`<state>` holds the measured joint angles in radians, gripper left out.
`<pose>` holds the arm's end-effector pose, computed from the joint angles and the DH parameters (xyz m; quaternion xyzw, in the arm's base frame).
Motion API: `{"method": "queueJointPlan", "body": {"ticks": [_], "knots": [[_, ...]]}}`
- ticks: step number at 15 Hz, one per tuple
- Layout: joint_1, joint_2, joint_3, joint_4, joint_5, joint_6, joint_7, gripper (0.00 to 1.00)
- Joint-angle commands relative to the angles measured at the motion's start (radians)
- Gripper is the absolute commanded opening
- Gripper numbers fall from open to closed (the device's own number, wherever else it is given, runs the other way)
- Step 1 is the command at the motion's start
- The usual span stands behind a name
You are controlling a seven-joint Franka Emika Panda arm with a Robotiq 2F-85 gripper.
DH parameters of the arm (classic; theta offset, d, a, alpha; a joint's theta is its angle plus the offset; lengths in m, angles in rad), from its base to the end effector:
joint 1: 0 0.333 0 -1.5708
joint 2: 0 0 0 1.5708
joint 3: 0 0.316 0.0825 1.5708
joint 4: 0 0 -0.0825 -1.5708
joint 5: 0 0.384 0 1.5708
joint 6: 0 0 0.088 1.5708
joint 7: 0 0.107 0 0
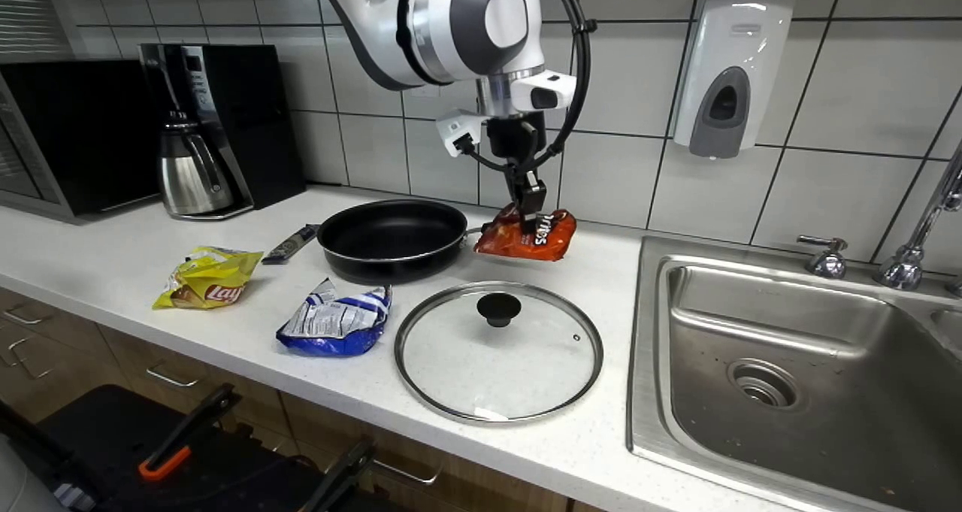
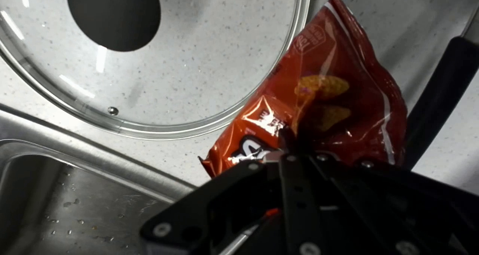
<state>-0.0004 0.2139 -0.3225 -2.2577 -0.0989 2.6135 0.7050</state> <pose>0.5258 -0.1729 0.2869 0.8887 -0.4482 0.0852 0.0460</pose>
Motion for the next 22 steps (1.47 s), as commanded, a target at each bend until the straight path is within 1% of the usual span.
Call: {"method": "queueJointPlan", "body": {"ticks": [1, 5, 11, 18, 22], "knots": [[0.010, -0.076, 0.049, -0.045, -0.037, -0.027, 0.023, 0.00], [0.021, -0.085, 0.109, -0.046, -0.026, -0.031, 0.006, 0.00], [0.043, -0.068, 0.194, -0.030, -0.005, -0.044, -0.037, 0.00], [0.077, -0.046, 0.267, -0.027, 0.013, -0.059, -0.071, 0.00], [0.095, -0.015, 0.289, -0.019, 0.013, -0.060, -0.083, 0.00]]}}
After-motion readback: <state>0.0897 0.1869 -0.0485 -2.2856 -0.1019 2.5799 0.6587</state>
